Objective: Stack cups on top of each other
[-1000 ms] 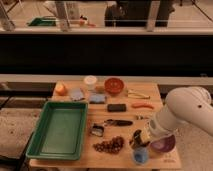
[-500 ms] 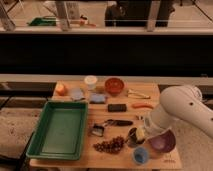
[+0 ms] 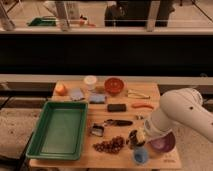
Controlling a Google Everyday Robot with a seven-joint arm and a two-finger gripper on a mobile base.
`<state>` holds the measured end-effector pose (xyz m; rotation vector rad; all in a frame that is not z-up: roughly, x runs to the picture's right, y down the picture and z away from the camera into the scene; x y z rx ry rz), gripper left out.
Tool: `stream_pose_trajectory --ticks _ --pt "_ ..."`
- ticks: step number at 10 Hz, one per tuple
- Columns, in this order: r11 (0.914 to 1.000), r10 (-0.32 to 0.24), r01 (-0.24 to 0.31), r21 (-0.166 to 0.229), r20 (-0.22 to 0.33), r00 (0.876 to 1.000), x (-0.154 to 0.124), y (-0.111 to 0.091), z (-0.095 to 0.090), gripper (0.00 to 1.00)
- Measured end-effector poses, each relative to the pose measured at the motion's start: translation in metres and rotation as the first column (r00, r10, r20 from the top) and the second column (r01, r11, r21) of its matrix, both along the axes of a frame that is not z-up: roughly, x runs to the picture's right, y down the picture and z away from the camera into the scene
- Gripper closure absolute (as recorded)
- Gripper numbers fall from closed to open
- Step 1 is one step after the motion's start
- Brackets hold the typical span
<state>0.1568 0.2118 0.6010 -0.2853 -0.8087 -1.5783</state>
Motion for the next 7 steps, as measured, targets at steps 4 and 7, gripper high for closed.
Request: stream_pose_trajectory --ticks 4,7 --pt "1.0000 0.004 -0.004 0.008 -0.016 1.000 -0.003 0.032 0.023 1.00" --pt "0.9997 0.019 -0.018 0.019 -0.051 0.999 0.010 0.047 0.037 1.00"
